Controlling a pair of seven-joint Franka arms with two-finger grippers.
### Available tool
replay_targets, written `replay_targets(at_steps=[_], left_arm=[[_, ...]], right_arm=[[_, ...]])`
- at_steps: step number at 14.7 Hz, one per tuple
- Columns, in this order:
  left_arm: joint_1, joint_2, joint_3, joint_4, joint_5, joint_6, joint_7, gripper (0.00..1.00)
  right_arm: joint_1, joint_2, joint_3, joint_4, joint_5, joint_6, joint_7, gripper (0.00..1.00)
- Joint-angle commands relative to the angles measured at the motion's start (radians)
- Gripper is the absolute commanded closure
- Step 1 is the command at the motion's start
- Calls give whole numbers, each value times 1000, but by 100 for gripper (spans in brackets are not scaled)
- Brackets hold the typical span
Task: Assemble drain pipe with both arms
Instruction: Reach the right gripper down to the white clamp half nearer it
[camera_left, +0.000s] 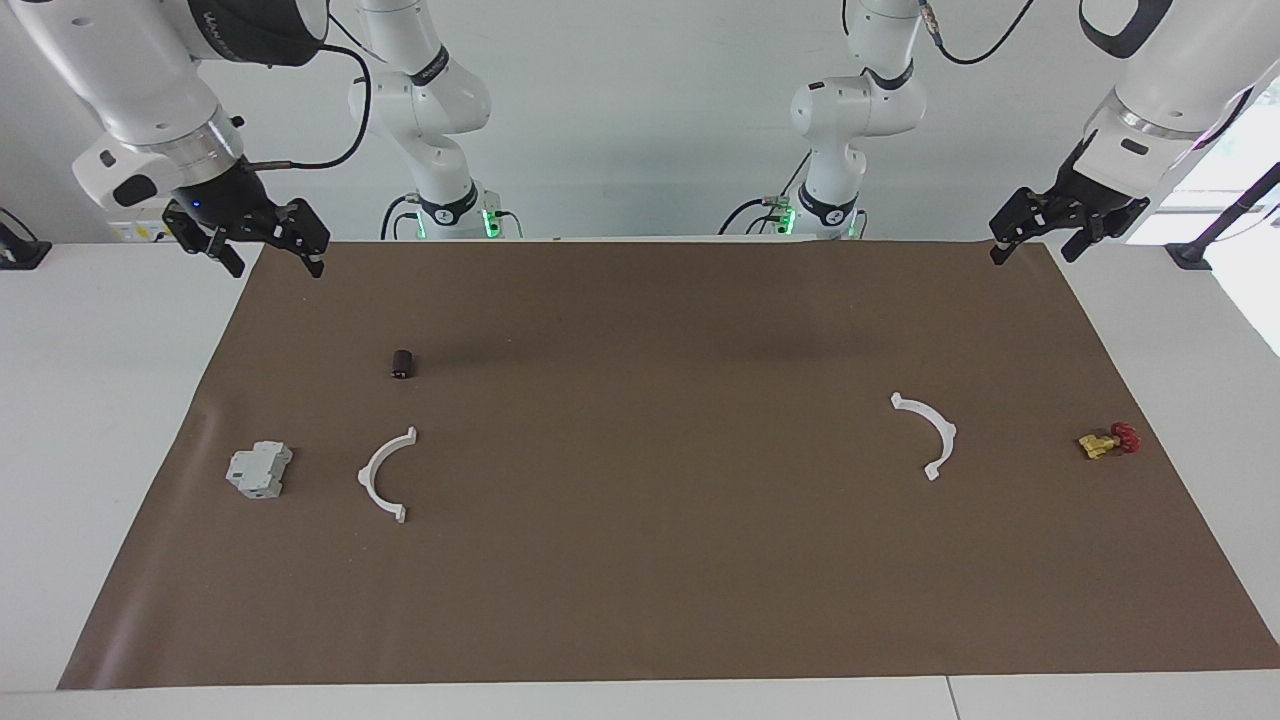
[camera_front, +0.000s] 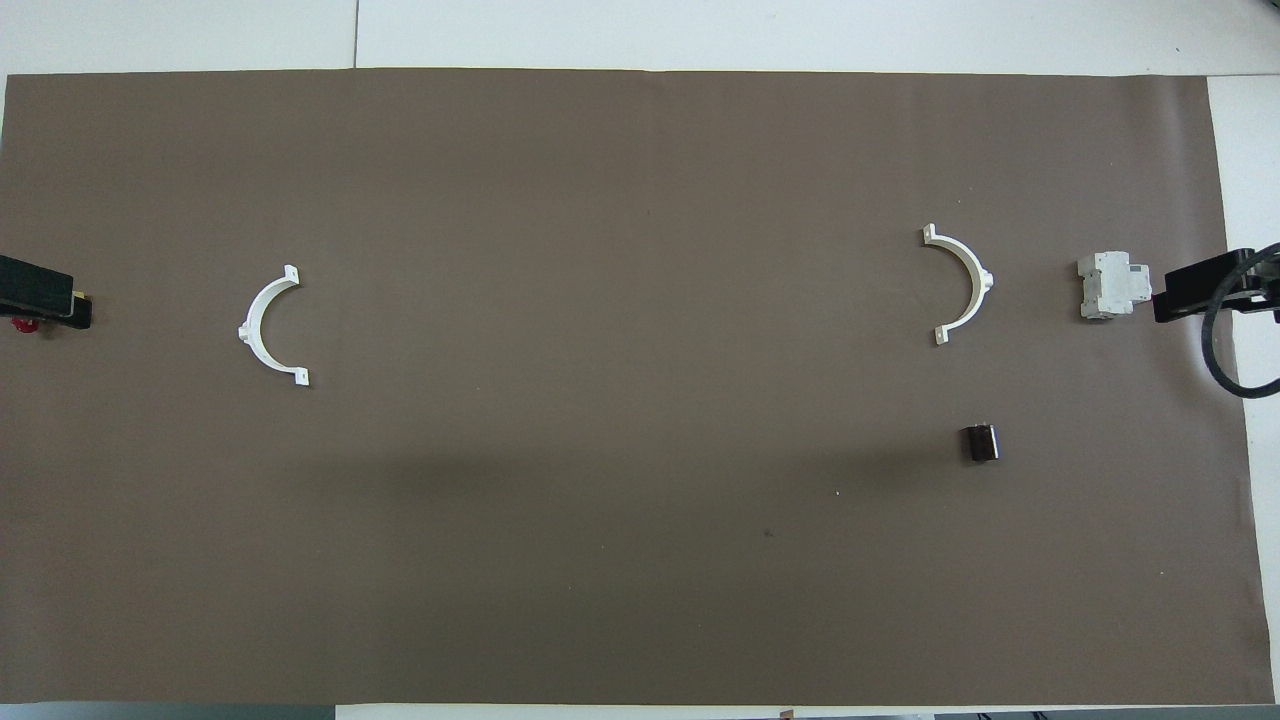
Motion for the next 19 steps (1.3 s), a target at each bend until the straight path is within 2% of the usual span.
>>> replay_targets(at_steps=[1,9,11,14,16,19], left_arm=[[-4,-3,5,5,-1,-17,0,0],[-4,-3,5,5,-1,-18,0,0],[-4,-3,5,5,-2,-18,0,0],[-4,-3,5,5,-1,-17,0,0],[-4,-3,5,5,-2,-17,0,0],[-4,-3,5,5,-1,-18,0,0]], right_arm=[[-6,-9,5,-7,15,12,16,0],[-6,-16,2,-20,20,-17,8,0],[-4,-19,3,-48,21,68,1,0],[17,-41,6,-167,23,213,1,0],[28,34,6,-165,24,273,-4,0],[30,163,5,-168,70,447,-76,0]])
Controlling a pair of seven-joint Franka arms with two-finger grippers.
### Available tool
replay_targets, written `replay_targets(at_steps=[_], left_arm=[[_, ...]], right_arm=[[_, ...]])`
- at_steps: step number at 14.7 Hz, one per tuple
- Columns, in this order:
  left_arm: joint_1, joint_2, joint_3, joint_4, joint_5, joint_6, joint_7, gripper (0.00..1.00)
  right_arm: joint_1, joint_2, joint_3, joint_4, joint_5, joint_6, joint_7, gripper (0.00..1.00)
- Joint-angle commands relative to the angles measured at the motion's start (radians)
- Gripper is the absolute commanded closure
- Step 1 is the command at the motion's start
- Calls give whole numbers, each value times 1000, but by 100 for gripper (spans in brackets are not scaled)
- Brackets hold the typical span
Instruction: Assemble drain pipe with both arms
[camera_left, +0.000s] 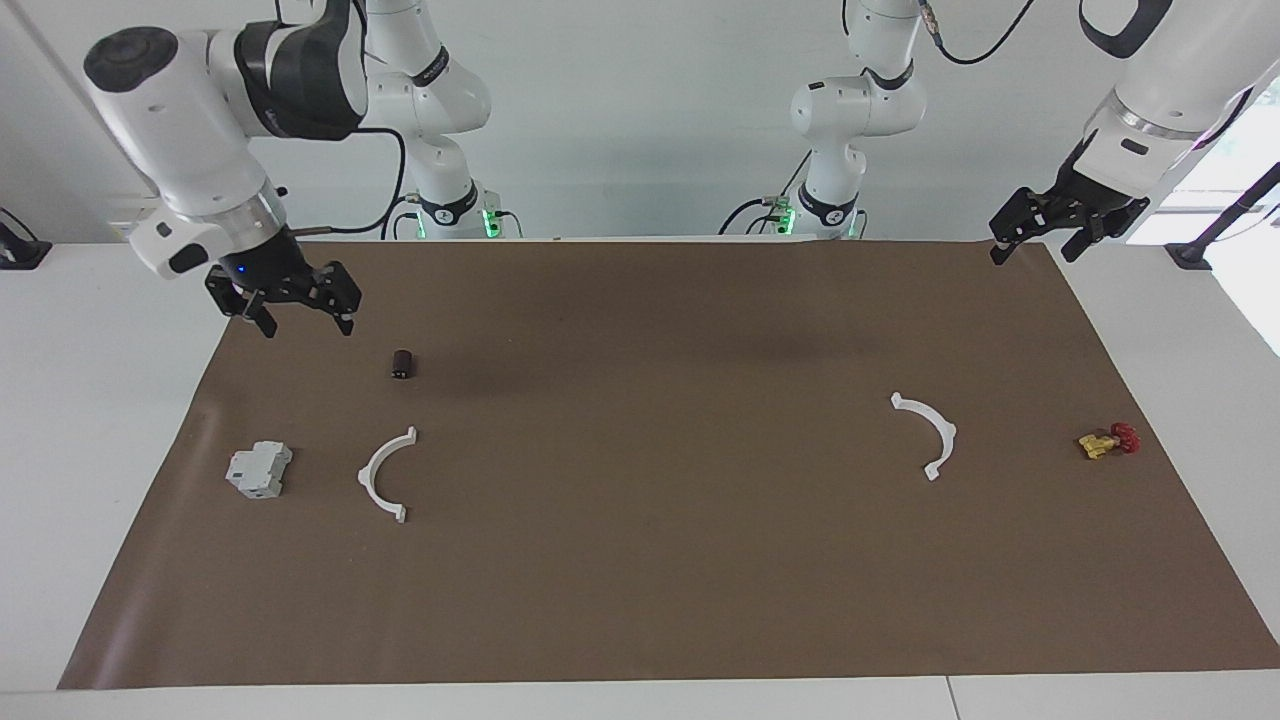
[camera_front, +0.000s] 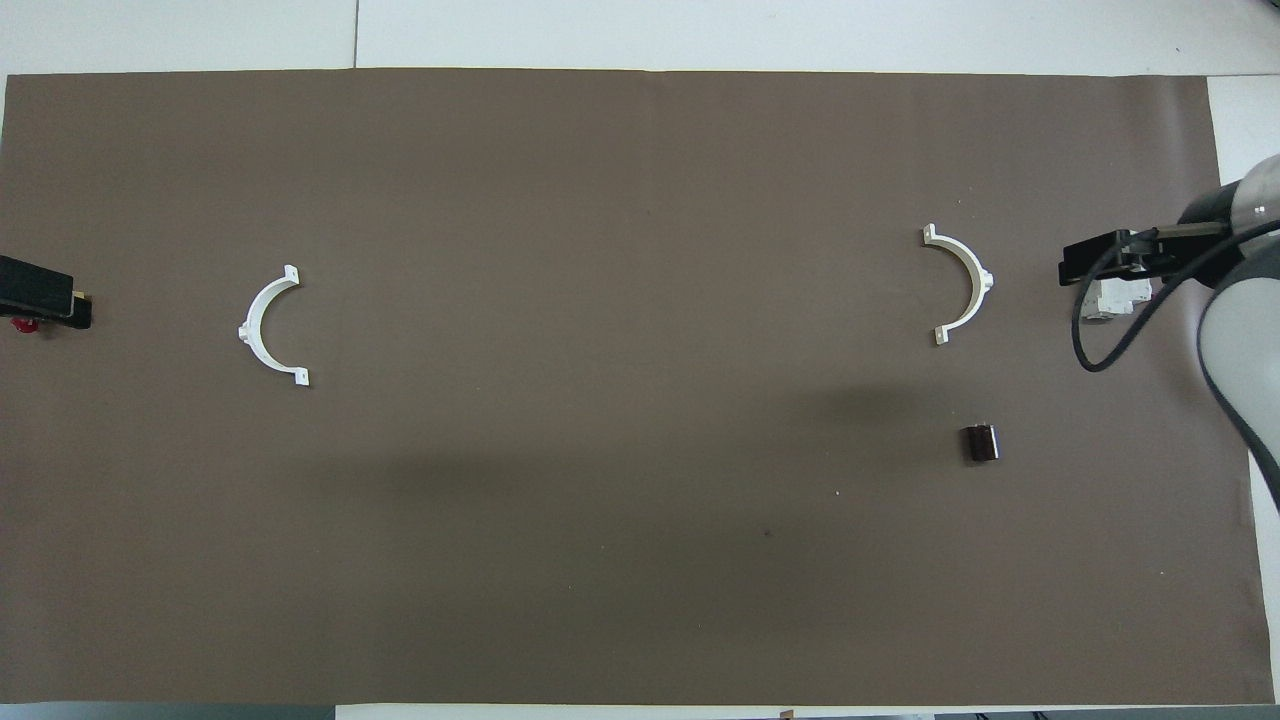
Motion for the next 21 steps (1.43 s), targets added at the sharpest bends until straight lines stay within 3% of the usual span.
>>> replay_targets(at_steps=[1,9,12,14,18,21], left_arm=[[-3,-3,5,5,-2,-23,0,0],[-10,-26,5,-49,4,-23,-8,0],[-12,-110,3,-261,5,230,1,0],[-10,-123,3,-346,5,345,4,0],[-6,-94,3,-510,5,601,9,0],[2,9,5,-554,5,735,10,0]], right_arm=[[-10,128,3,5,37,144,-91,0],[-37,307,3,-94,40,359,-191,0],[-42,326,2,-153,40,481,-249,13],[-41,337,2,-153,40,489,-245,22],[-38,340,2,-154,40,497,-242,41],[-34,339,2,-164,42,500,-242,41]])
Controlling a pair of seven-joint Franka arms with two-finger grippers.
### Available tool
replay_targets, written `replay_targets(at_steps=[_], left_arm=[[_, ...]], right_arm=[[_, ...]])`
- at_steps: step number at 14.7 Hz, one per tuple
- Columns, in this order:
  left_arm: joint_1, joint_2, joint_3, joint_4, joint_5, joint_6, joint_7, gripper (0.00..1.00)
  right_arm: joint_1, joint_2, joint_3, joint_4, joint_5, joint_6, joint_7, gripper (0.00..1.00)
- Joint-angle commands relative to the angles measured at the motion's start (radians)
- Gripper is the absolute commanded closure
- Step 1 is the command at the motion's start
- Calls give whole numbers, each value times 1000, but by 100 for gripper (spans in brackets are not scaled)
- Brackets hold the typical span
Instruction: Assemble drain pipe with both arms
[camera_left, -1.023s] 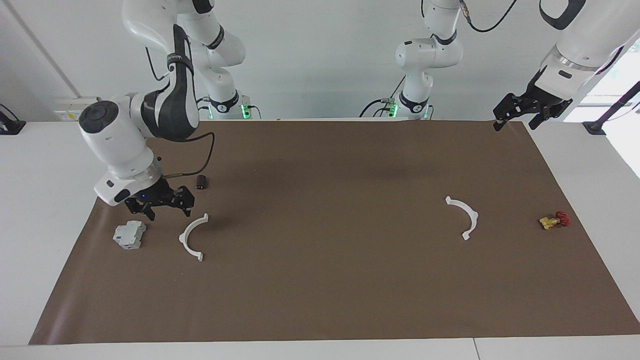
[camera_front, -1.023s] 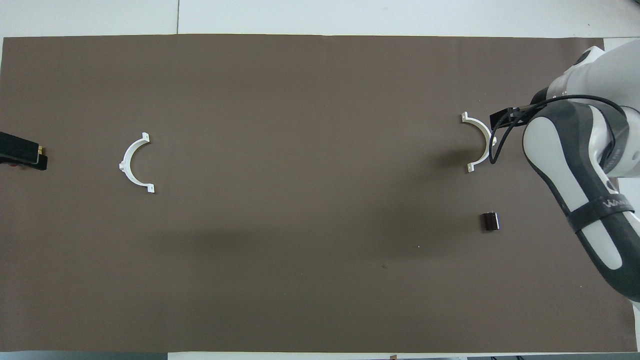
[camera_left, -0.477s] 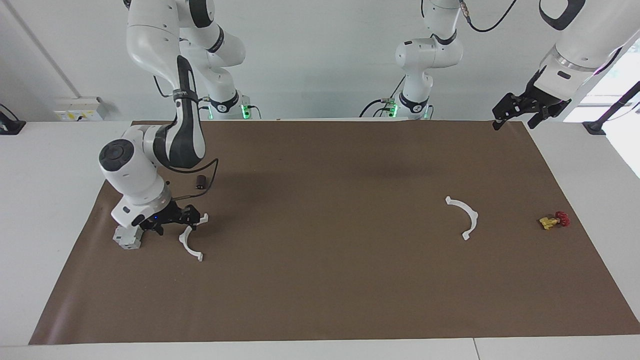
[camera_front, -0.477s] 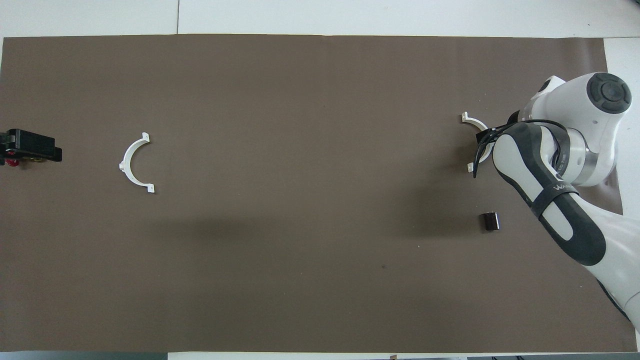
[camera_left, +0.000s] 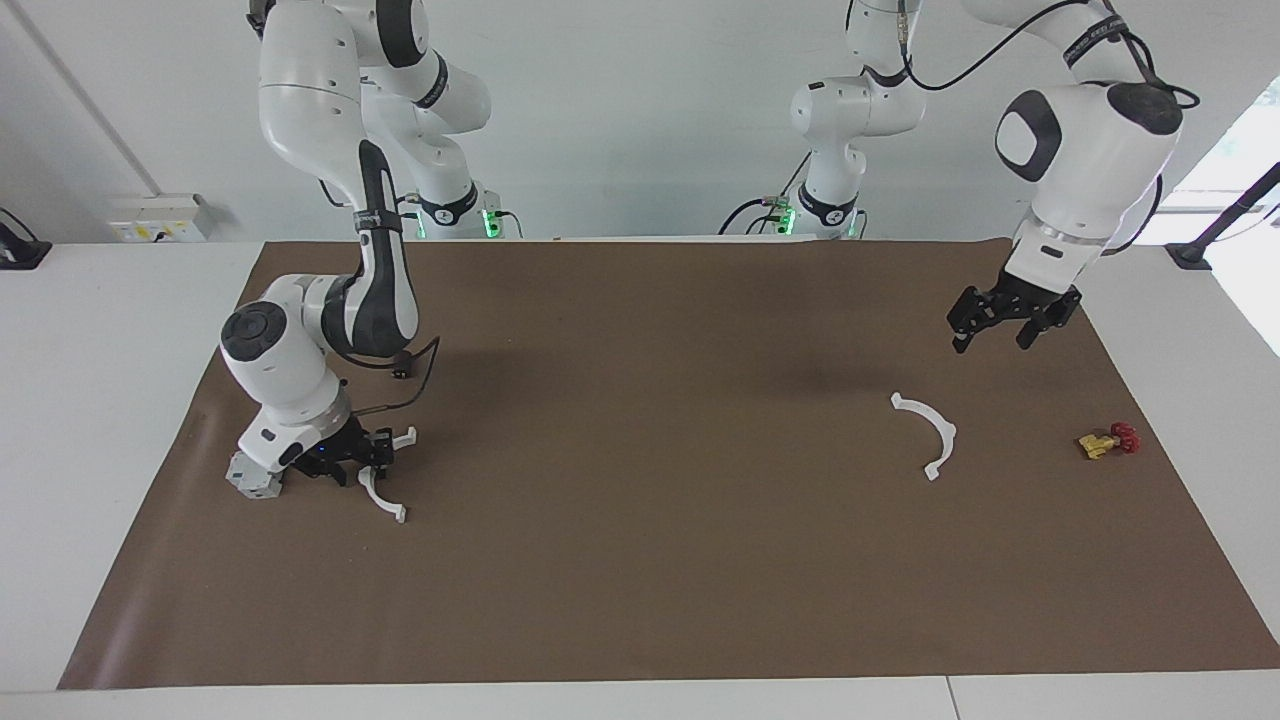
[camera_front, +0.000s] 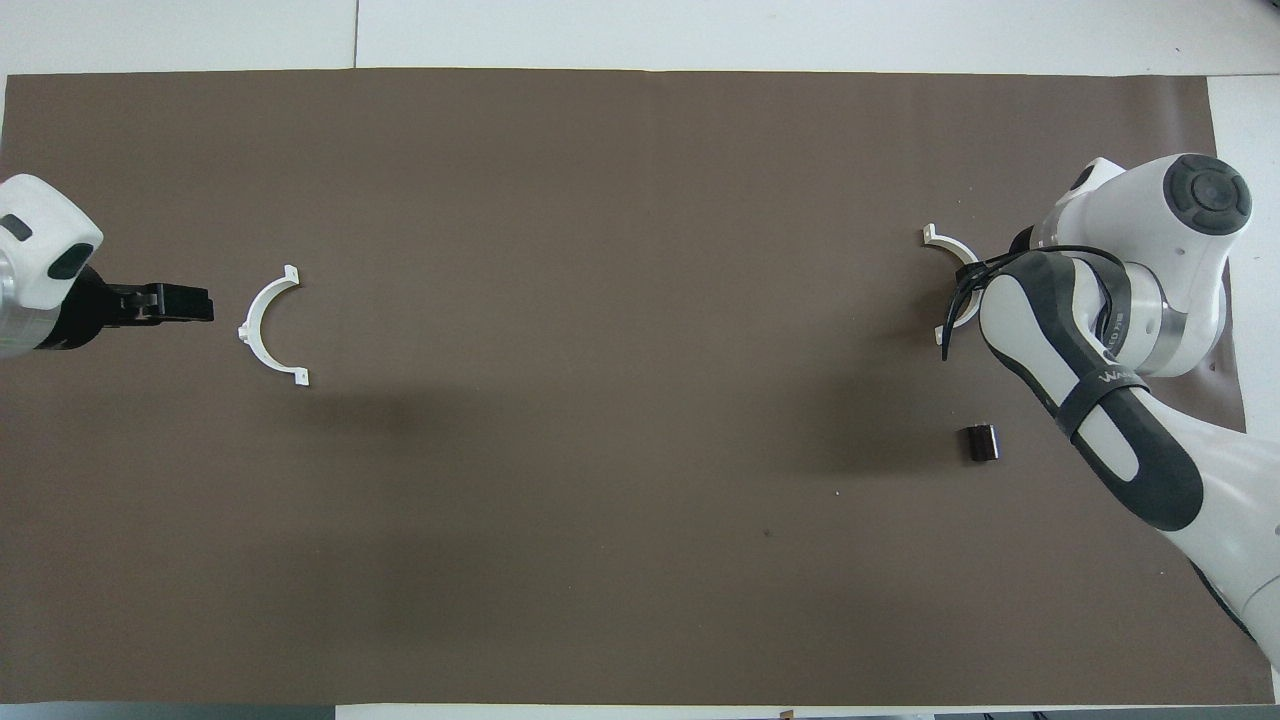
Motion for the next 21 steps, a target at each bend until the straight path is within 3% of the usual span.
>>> replay_targets(at_steps=[1,5,9,13,15,17,21], left_arm=[[3,80,6,-30,5,110,9,0],[6,157,6,-71,5,254,8,0],[32,224,6,-86,5,326,8,4],[33,251,6,-108,5,349,8,9],[32,246,6,-126,5,354,8,13],[30,246,6,-128,5,357,9,29],[21,277,6,-128,5,400,8,34]], right_arm=[[-5,-9,5,-24,19,35,-25,46],[3,-9,5,-25,19,35,-24,98],[21,-12,7,27,19,-25,15,100],[180,15,7,252,5,-298,324,100],[274,17,7,260,3,-289,483,100],[334,17,7,250,11,-260,559,100],[417,23,7,205,14,-185,611,100]])
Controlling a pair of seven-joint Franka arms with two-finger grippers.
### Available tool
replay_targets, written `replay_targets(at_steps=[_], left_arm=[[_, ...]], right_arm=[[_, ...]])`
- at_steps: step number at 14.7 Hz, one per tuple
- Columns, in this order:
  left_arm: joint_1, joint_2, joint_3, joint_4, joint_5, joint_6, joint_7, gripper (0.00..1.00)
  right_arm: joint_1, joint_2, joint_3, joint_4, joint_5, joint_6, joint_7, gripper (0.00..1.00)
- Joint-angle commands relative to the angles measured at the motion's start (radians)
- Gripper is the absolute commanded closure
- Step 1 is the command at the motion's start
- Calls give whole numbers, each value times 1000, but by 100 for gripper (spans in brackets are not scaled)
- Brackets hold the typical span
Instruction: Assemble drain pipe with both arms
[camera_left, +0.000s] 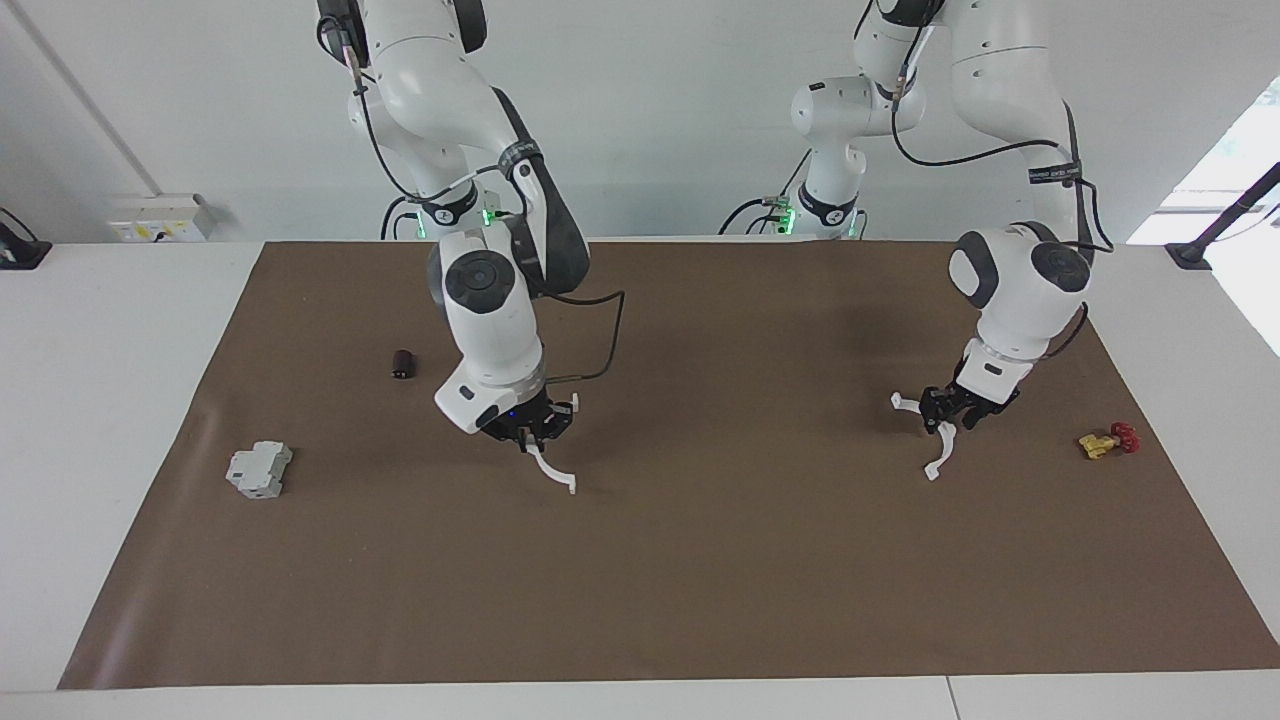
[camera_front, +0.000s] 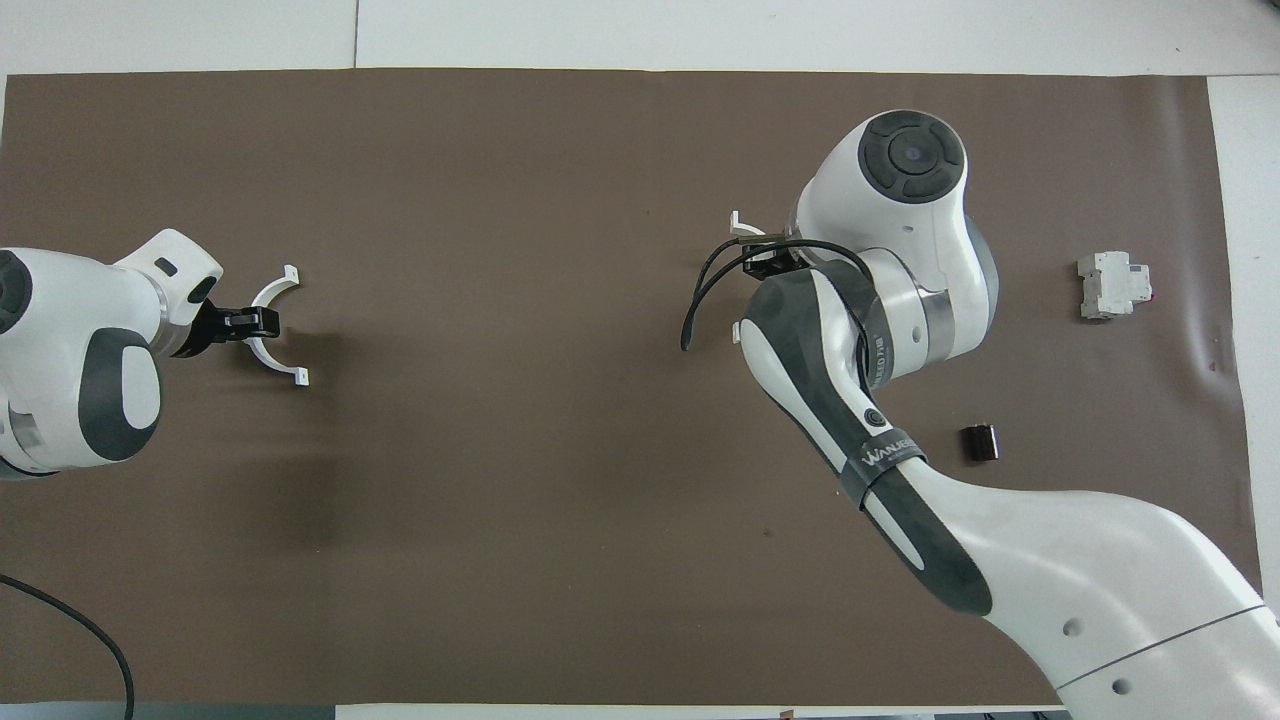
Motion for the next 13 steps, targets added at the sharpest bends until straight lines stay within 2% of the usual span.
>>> replay_targets(at_steps=[1,2,3,5,10,13], left_arm=[[-6,16,2,-19,5,53,7,34],[-6,16,2,-18,5,53,7,34],[-5,16,2,-16,5,53,7,47],[3,15,2,-10,5,53,8,100],[-6,-11,5,8,6,23,7,100],[-32,-24,7,118,8,-144,5,100]], right_arm=[[35,5,-2,-21,11,42,38,100],[41,14,-2,-40,11,61,45,100],[49,10,-2,-69,11,96,49,100],[55,5,0,-98,17,131,68,100],[72,3,23,-124,14,148,76,100],[100,20,26,-124,13,168,78,100]])
